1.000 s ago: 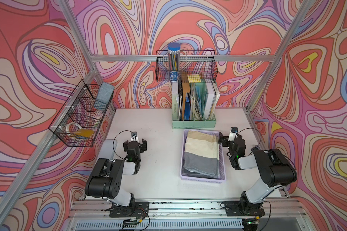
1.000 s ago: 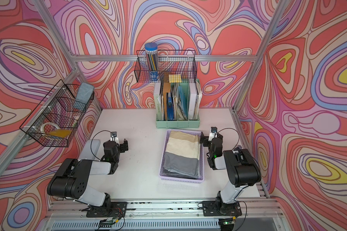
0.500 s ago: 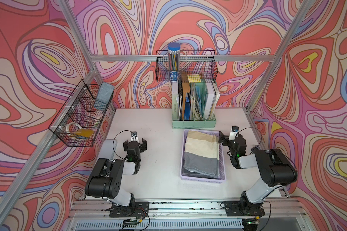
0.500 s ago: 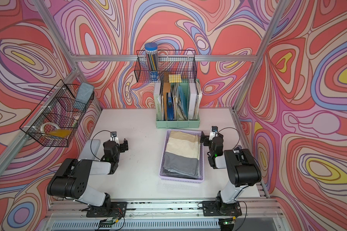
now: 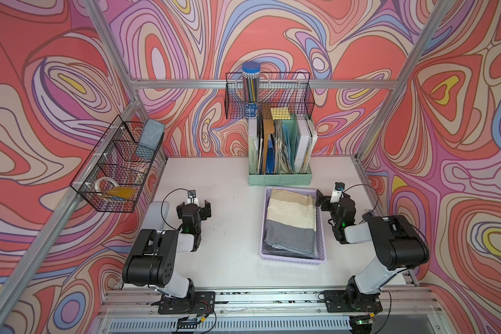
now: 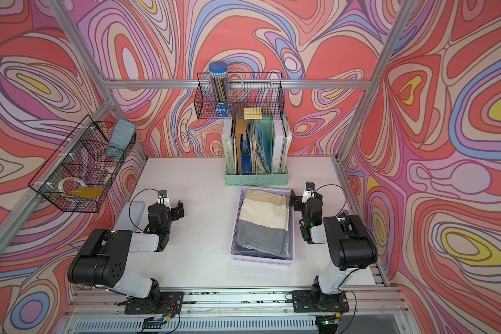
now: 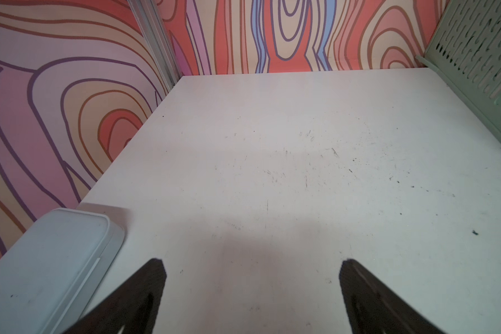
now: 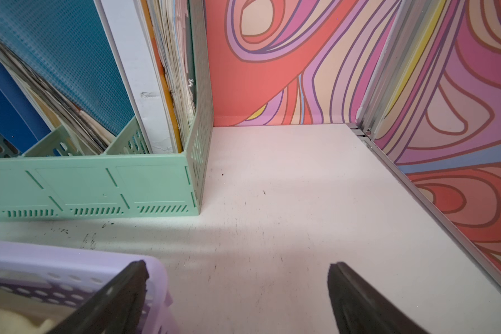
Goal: Put the folded pillowcase in the basket
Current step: Reset both arms
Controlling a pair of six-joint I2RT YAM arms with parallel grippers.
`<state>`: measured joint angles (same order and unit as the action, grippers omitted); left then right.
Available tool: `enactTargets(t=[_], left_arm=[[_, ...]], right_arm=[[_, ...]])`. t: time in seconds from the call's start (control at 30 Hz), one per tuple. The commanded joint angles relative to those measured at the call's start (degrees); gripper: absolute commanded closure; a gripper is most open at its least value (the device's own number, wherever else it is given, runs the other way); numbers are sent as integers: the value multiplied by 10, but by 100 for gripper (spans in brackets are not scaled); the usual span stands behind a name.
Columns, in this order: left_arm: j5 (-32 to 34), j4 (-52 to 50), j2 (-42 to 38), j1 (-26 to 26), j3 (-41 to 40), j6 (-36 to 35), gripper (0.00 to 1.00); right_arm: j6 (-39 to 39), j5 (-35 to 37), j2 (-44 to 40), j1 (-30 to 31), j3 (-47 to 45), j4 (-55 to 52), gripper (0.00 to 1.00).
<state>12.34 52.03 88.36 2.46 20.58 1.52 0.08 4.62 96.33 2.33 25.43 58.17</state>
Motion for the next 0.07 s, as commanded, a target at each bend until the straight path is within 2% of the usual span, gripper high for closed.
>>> enactTargets(t=[0.0, 0.03], left_arm=[[-14, -5, -2, -3, 7, 5, 1], [-14, -4, -2, -4, 5, 6, 1]], right_arm=[[0, 3, 10, -4, 6, -21, 2], [1, 3, 10, -4, 5, -19, 2]])
